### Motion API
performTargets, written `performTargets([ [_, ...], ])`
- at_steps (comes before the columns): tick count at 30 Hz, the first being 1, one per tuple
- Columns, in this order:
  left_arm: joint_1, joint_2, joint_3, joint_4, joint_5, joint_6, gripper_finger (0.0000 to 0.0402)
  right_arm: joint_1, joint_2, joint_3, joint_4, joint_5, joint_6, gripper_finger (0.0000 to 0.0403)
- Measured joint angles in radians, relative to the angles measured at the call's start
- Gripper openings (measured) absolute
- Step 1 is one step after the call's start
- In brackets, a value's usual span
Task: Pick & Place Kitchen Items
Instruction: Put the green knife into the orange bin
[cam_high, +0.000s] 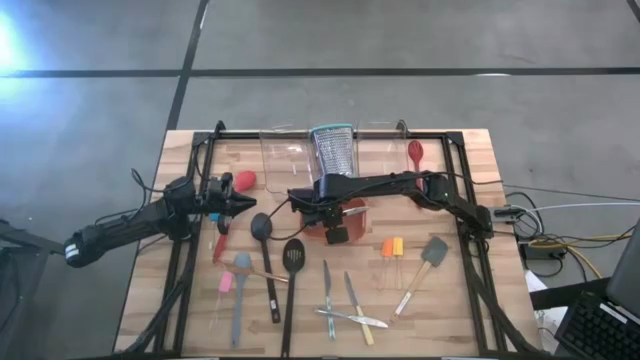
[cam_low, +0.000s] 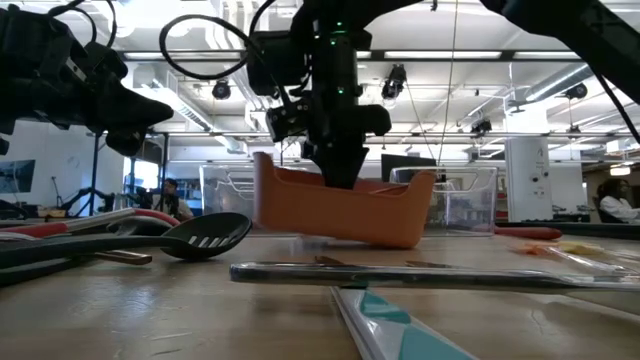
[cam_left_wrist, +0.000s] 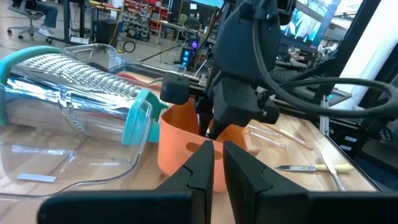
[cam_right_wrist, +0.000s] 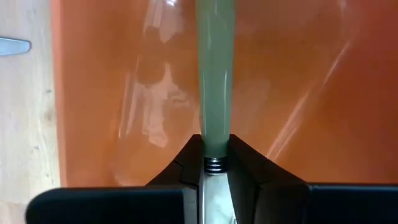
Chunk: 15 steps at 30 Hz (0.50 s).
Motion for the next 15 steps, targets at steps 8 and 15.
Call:
performTargets([
  [8,0.0,0.0,0.0,0.0,0.0,0.0,0.0037,-0.001,0.0,-0.002,0.0,-0.003,-0.007,0.0034],
  [15,0.0,0.0,0.0,0.0,0.0,0.0,0.0036,-0.002,0.0,-0.002,0.001,-0.003,-0.003,0.0084],
])
